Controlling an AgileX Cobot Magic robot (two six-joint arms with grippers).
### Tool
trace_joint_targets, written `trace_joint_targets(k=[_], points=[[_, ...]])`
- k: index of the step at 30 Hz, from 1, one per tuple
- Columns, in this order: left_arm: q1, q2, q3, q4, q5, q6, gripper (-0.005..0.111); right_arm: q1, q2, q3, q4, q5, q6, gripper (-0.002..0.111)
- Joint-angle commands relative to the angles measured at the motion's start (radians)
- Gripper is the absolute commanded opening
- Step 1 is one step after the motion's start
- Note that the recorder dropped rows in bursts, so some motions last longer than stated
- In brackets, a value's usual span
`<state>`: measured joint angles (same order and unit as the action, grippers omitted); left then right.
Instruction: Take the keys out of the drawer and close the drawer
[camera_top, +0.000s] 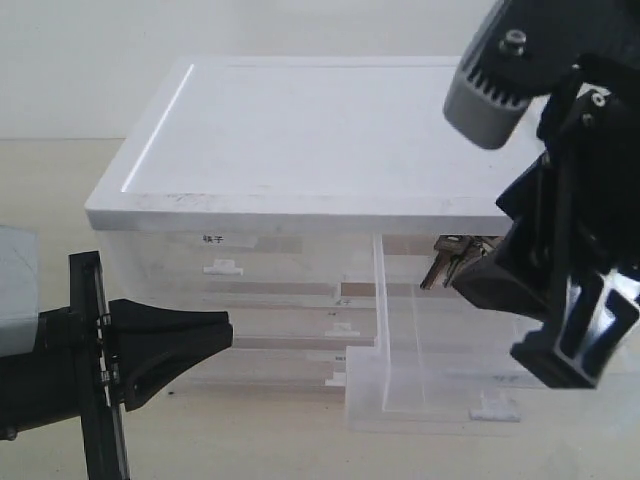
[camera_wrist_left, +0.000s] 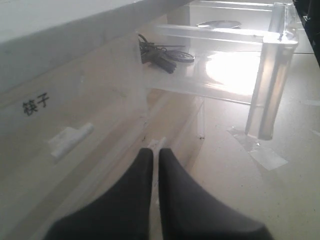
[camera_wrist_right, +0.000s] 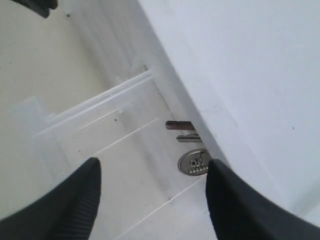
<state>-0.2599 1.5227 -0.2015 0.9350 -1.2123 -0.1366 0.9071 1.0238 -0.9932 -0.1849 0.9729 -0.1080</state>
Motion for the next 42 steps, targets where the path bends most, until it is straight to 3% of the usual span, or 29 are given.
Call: trace_joint_targets(k=[1, 3, 9, 17, 32, 35, 39, 42], points=[[-0.005, 0.001, -0.003, 0.004, -0.009, -0.004, 0.004, 0.001, 0.021, -0.005, -0.033, 0.018, 0.213, 0.055], [-0.005, 0.001, -0.003, 0.004, -0.009, -0.004, 0.004, 0.001, 0.045, 0.005, -0.026, 0.044, 0.219, 0.055], [-0.005, 0.001, -0.003, 0.004, -0.009, -0.004, 0.004, 0.001, 0.112, 0.135, -0.085, -0.125, 0.397, 0.055], [-0.005, 0.001, -0.003, 0.004, -0.009, -0.004, 0.004, 0.001, 0.117, 0.219, -0.476, -0.181, 0.869, 0.055], [-0.005, 0.001, -0.003, 0.004, -0.009, -0.004, 0.004, -0.001, 0.274, 0.237, -0.624, -0.277, 1.017, 0.055], [-0.005, 0.001, -0.003, 0.004, -0.009, -0.004, 0.004, -0.001, 0.287, 0.237, -0.632, -0.277, 1.019, 0.041], [-0.005, 0.001, -0.003, 0.004, -0.009, -0.004, 0.004, -0.001, 0.285, 0.237, -0.621, -0.235, 0.961, 0.000], [-0.005, 0.001, -0.003, 0.004, -0.009, -0.004, 0.004, -0.001, 0.263, 0.233, -0.562, -0.233, 0.894, 0.001]])
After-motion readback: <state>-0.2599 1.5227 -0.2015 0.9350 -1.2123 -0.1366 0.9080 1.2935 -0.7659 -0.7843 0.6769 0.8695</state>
